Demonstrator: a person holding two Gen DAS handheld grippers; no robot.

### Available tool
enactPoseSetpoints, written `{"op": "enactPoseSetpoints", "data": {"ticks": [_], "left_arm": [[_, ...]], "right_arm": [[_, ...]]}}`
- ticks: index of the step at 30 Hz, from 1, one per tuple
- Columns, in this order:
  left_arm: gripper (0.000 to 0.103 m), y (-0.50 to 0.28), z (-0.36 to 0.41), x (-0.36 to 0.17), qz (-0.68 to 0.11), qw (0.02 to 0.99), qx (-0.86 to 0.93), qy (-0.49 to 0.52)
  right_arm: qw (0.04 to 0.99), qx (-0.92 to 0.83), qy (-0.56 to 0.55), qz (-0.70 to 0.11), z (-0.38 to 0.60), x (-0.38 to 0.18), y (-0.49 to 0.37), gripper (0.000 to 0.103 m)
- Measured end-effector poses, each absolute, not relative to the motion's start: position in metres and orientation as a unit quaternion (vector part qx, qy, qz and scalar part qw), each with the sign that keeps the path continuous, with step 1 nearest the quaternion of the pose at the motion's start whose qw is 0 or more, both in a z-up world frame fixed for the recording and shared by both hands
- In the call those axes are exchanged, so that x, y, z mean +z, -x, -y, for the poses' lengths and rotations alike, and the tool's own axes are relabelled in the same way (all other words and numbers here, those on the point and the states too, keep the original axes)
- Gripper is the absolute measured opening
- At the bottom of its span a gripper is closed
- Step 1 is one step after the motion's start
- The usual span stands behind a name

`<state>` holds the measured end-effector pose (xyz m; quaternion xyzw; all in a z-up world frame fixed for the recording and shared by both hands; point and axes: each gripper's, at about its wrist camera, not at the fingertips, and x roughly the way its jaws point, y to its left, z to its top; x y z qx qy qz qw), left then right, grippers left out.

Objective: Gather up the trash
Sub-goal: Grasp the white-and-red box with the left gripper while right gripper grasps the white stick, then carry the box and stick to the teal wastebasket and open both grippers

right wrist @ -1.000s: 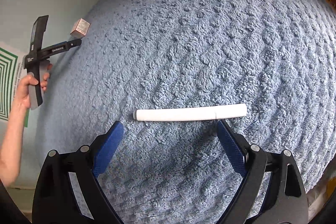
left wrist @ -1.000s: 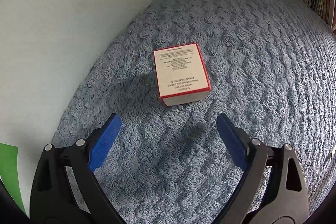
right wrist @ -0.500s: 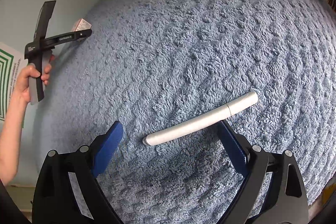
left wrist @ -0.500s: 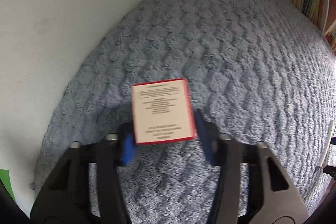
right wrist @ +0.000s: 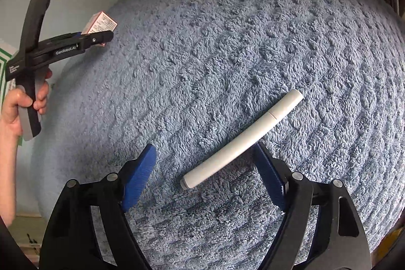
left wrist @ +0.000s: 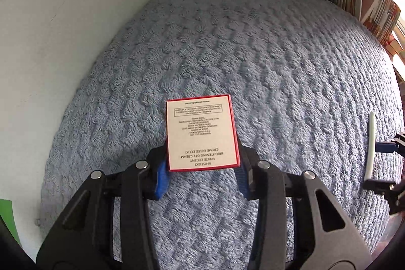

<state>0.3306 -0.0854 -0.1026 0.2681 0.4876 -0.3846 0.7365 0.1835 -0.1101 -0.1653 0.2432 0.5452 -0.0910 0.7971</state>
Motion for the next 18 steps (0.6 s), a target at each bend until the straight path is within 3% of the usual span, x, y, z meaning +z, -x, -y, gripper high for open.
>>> {"op": "enactPoseSetpoints", "data": {"ticks": [1,5,9,18], "left_arm": [[0.039,-0.32,0.084,-0.101,-0.489,0.736,-0.385,-0.269],[0.039,-0.306,0.071,-0.104,-0.491,0.734,-0.381,-0.273],[0.039,-0.305,0.04,-0.1,-0.494,0.735,-0.378,-0.27],[0.039,-0.307,0.019,-0.073,-0.478,0.744,-0.379,-0.271]], "right_arm": [[0.796,-0.096,-0.239,-0.548,0.109,-0.166,-0.185,0.064],[0.792,-0.122,-0.22,-0.556,0.113,-0.168,-0.189,0.032],[0.787,-0.127,-0.216,-0.564,0.118,-0.171,-0.192,0.016],[0.799,-0.113,-0.195,-0.558,0.114,-0.151,-0.195,0.013]]}}
